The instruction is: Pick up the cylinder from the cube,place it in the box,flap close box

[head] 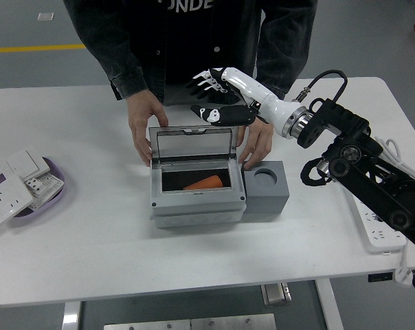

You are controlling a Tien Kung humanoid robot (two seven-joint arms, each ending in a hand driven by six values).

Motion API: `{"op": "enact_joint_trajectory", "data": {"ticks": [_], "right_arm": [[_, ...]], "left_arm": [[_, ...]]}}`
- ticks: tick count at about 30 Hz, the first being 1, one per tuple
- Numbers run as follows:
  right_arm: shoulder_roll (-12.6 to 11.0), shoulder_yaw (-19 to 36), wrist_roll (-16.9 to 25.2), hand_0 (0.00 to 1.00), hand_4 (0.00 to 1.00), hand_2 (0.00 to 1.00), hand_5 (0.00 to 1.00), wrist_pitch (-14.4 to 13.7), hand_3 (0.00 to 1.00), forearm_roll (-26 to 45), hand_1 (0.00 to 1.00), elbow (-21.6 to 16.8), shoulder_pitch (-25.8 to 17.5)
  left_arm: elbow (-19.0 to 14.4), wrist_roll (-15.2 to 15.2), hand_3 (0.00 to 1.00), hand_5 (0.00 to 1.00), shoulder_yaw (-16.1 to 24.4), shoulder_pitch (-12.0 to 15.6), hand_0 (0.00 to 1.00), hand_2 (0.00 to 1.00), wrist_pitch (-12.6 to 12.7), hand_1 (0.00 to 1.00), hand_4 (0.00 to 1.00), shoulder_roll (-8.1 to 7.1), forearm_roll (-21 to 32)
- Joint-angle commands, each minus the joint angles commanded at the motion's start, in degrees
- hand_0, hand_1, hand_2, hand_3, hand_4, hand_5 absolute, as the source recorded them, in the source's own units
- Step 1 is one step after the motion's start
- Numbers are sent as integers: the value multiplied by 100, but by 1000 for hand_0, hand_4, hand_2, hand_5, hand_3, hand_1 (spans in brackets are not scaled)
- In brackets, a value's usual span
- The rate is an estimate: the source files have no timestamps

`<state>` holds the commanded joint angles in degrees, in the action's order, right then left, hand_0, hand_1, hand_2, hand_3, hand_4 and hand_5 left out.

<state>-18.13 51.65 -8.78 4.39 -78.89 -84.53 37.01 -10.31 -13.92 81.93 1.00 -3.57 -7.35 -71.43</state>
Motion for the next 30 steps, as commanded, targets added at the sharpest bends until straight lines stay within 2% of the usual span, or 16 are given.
{"op": "enact_joint_trajectory", "data": {"ticks": [10,13,20,30], "right_arm": [[210,-741,-391,772,681,707,245,92,720,-421,696,1122,579],[222,-886,-439,772,680,703,268,107,721,-444,693,1291,669],[84,-1129,-469,771,690,702,270,92,723,-387,689,1140,687],[-411,-1393,-413,770,702,702,289,-33,724,-88,687,434,498]], "left_arm": [[0,0,650,309,40,-63,634,574,-8,658,689,-30,-75],[0,-3,651,311,41,-68,634,574,-7,659,693,-37,-72],[0,1,652,307,35,-55,634,574,-4,659,695,-46,-50],[0,39,653,305,0,-46,634,574,-6,659,696,-39,-2]]}}
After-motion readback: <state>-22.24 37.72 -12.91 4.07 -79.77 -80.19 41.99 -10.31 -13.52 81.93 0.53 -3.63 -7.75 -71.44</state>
